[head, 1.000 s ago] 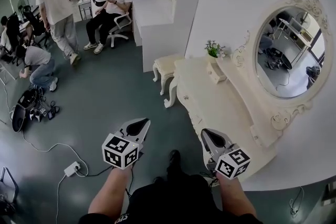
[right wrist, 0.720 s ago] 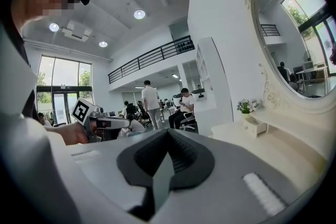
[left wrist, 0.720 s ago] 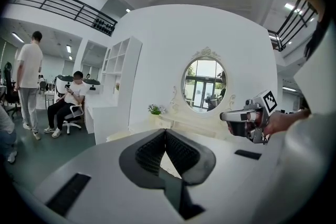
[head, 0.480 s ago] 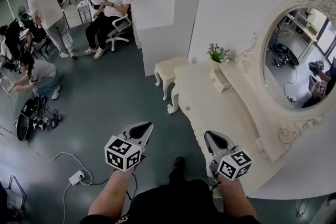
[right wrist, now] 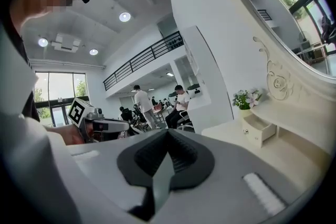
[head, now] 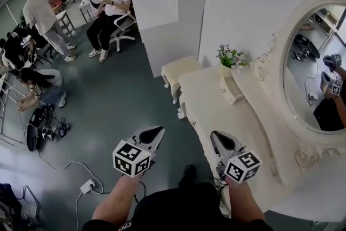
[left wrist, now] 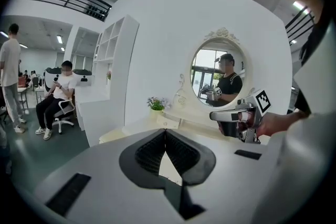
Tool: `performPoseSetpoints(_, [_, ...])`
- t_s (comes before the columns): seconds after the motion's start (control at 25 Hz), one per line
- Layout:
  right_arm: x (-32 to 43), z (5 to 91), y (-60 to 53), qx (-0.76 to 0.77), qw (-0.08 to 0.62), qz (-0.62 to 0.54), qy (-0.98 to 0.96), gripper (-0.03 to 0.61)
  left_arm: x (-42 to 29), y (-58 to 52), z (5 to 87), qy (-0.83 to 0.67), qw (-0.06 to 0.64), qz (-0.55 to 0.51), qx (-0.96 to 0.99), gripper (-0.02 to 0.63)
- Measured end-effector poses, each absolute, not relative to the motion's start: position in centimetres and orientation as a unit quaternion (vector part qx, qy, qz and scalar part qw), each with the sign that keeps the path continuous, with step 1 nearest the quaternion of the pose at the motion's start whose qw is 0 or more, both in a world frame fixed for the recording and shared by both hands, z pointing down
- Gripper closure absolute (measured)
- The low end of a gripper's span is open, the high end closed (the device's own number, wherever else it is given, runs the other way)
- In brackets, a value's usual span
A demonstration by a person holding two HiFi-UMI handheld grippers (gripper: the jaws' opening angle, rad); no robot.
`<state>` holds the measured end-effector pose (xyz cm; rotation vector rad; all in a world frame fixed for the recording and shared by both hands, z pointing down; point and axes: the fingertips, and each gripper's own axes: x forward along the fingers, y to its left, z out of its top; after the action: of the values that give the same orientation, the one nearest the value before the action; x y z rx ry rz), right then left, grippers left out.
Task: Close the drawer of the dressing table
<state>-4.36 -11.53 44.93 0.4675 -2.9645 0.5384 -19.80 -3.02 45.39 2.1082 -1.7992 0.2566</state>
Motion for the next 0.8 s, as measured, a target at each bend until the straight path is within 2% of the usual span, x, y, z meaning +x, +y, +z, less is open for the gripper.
performPoseSetpoints(0.8, [-6.6,46.7,-20.9,0.197,0.069,0.204,-0.956,0.568,-19.7,-18.5,45.3,-0.567,0.172,0.098,0.8,0.607])
